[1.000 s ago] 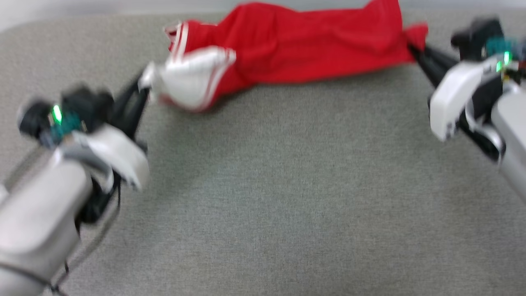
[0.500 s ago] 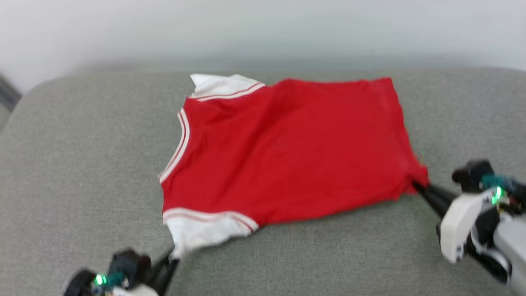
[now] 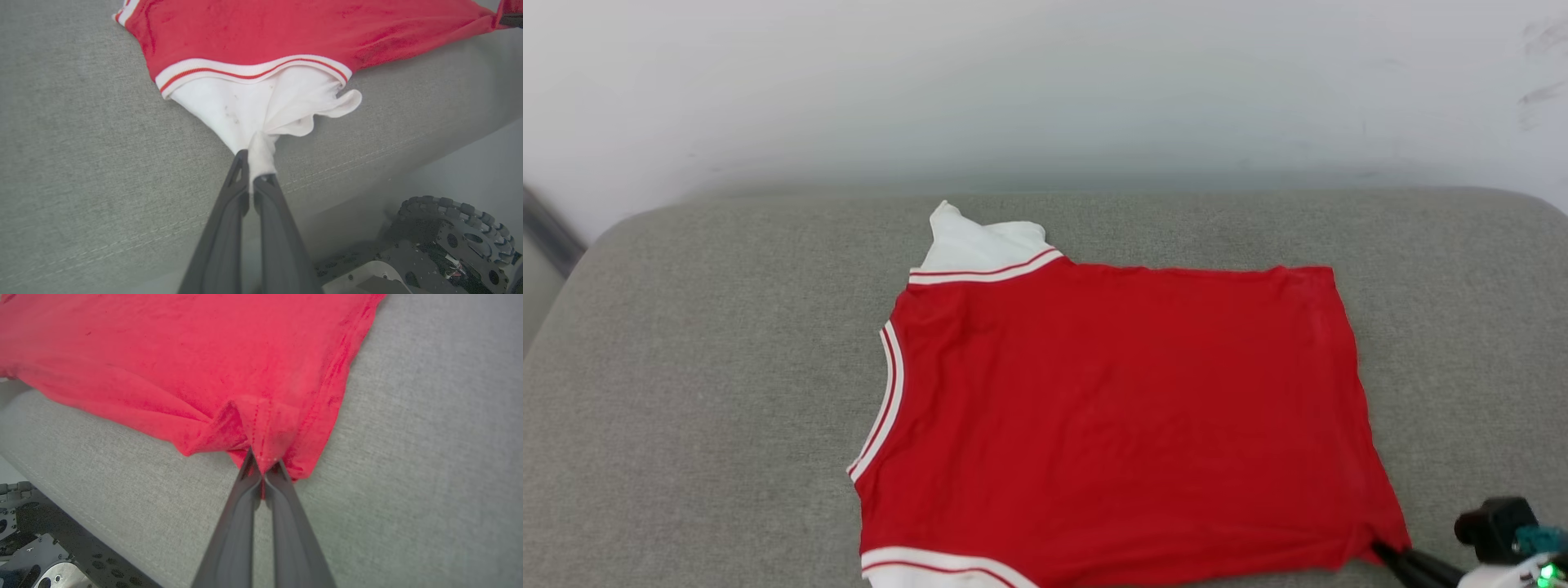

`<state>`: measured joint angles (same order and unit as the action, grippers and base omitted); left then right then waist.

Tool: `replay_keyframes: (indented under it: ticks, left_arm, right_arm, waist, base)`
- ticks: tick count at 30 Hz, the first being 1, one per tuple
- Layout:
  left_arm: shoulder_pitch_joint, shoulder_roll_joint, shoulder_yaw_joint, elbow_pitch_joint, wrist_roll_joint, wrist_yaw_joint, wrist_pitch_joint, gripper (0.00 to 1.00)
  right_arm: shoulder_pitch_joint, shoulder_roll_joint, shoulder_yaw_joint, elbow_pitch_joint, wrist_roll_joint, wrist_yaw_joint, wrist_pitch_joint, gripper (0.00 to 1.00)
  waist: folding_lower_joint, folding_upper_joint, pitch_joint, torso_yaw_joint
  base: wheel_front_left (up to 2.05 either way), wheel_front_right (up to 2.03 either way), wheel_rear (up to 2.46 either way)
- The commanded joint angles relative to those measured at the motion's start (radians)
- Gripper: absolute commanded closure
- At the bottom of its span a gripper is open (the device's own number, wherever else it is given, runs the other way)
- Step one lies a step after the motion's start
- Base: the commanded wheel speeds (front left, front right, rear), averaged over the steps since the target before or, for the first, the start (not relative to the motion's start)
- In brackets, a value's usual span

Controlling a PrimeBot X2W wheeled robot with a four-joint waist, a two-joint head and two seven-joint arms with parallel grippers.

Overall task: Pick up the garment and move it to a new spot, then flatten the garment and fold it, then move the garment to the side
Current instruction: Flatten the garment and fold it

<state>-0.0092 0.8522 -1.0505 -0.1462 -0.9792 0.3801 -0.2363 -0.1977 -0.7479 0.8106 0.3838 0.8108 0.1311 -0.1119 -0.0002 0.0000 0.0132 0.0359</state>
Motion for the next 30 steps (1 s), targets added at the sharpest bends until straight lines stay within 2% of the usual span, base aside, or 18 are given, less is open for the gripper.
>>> replay_keyframes:
  ticks: [1, 8, 16, 22, 30]
  left_arm:
    - [0.019, 0.009, -0.006, -0.004, 0.003, 0.008, -0.004, 1.00]
    - [0.021, 0.024, -0.014, 0.001, 0.008, 0.010, 0.006, 1.00]
    - [-0.088, 0.040, 0.015, 0.011, 0.066, -0.019, 0.015, 1.00]
    - [-0.249, 0.064, 0.043, 0.016, 0.128, -0.067, 0.075, 1.00]
    - [-0.468, 0.072, 0.079, 0.064, 0.183, -0.163, 0.164, 1.00]
  right_arm:
    - [0.050, -0.010, -0.025, -0.021, -0.012, -0.001, 0.015, 1.00]
    - [0.187, -0.003, -0.155, -0.146, -0.078, -0.001, 0.101, 1.00]
    - [0.193, 0.052, -0.319, -0.256, -0.171, -0.001, 0.190, 1.00]
    - [0.160, 0.090, -0.408, -0.333, -0.216, -0.001, 0.251, 1.00]
    - [0.087, 0.113, -0.475, -0.388, -0.239, -0.001, 0.303, 1.00]
  waist:
    - [0.0002, 0.0000, -0.004, 0.001]
    - [0.0002, 0.0000, 0.007, 0.003]
    - [0.0002, 0.0000, 0.049, 0.001]
    - [0.0002, 0.0000, 0.095, -0.007]
    - [0.0002, 0.0000, 0.178, -0.037]
  base:
    - [0.00, 0.00, 0.00]
    - [0.00, 0.00, 0.00]
    - [0.00, 0.00, 0.00]
    - [0.00, 0.00, 0.00]
    - [0.00, 0.00, 0.00]
